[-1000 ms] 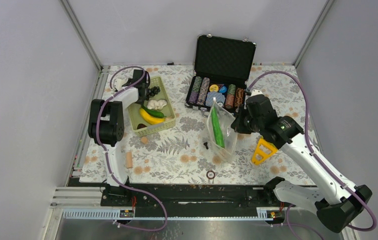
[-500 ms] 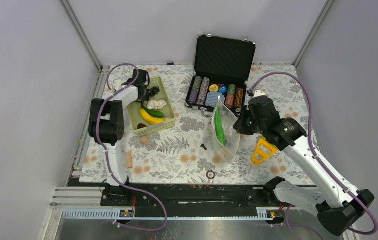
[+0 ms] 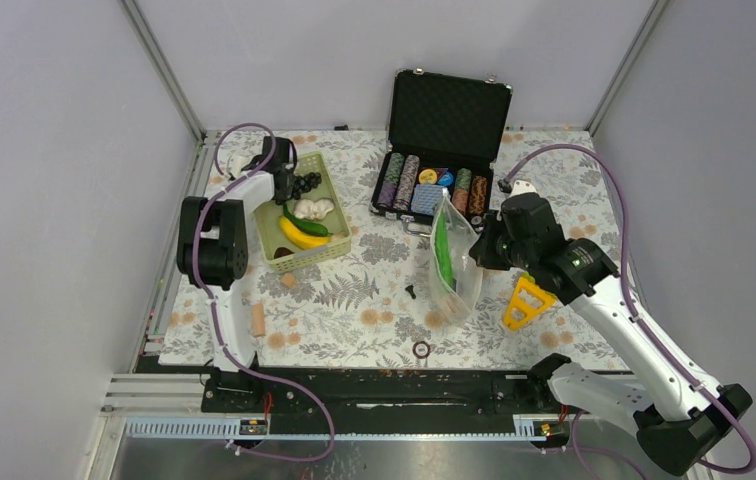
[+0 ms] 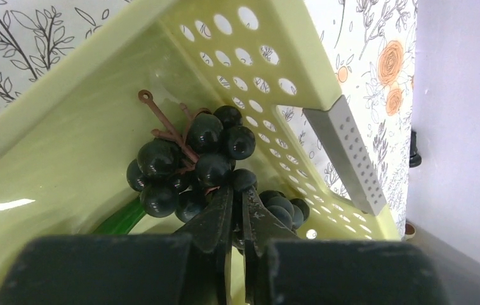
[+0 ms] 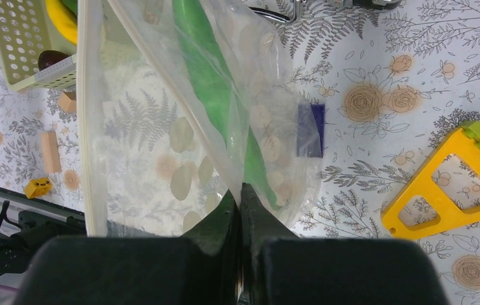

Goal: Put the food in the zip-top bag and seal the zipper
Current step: Pick up the fake fruit from the bin, then place the fake fruit in the zipper food storage bag.

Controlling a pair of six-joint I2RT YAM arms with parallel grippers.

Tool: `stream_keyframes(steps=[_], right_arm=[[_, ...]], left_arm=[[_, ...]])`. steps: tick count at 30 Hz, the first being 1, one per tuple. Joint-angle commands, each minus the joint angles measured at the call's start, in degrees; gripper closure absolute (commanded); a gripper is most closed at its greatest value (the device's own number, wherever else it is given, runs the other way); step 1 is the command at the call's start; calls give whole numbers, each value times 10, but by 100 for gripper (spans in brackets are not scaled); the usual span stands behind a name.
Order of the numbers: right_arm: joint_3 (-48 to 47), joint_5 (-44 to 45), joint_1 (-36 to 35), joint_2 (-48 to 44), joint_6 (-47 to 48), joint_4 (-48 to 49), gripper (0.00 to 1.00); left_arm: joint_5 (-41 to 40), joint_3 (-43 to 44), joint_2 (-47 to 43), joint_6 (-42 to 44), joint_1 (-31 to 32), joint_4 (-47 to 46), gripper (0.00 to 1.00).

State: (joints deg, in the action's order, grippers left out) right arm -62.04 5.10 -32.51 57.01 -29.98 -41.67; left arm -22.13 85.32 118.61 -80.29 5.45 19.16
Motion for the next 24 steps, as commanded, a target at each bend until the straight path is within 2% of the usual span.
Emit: stream_keyframes(steps=[1, 6, 11, 17, 24], right_arm=[[-6, 13, 5, -18, 6, -9, 100], [-5, 0, 4, -3, 12, -18, 100], [-13, -13, 4, 14, 23, -19, 100], [-26, -11, 4, 24, 37, -36, 100], [-52, -20, 5, 44, 47, -63, 100]], left_arm=[[37, -30, -56, 37, -4, -45, 100], [21, -165, -187, 75, 4, -150, 100], [29, -236, -294, 151, 18, -219, 100], [55, -254, -384, 223, 25, -260, 100], [186, -243, -464, 348, 77, -326, 100]])
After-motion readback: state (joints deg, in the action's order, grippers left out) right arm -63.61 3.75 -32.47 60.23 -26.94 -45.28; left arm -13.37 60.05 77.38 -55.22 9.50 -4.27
